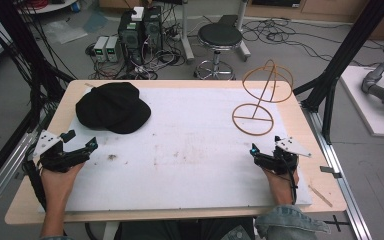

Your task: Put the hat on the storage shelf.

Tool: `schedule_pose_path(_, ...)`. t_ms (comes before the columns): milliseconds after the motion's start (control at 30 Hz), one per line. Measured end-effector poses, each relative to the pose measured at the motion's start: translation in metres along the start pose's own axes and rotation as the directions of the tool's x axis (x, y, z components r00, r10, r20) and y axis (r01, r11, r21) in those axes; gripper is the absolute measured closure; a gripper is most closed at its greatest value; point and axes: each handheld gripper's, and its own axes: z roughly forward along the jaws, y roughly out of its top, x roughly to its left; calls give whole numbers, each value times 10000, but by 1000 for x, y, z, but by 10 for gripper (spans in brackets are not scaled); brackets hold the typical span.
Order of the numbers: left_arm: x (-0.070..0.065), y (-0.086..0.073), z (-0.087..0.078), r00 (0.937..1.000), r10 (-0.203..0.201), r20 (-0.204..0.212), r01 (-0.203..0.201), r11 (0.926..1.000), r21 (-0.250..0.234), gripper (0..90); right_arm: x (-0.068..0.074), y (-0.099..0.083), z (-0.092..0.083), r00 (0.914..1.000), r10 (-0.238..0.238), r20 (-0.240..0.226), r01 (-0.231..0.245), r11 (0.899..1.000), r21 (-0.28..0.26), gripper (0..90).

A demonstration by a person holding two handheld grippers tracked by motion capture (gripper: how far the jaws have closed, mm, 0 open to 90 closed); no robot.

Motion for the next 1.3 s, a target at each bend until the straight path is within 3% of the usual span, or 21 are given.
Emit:
schedule_pose_path(467, -1, 7, -3, 9999, 95, 34, -95, 9999, -62, 152, 2, 1, 0, 10000, 8, 15, -8, 10000, 8, 115)
schedule_pose_path(767, -3, 32, 2, 9990, 337, 292, -336, 9994, -61, 152, 0, 0, -2, 9999, -60, 83, 60, 10000, 55, 115)
schedule_pose_path(867, 1, 46, 6, 9982, 578, 164, -577, 9983, -52, 152, 1, 0, -1, 9999, -129, 72, 128, 9999, 85, 115)
schedule_pose_path(1300, 21, 86, 29, 9966, 817, 47, -816, 9965, -179, 152, 2, 0, -1, 9999, -102, 50, 102, 9999, 80, 115)
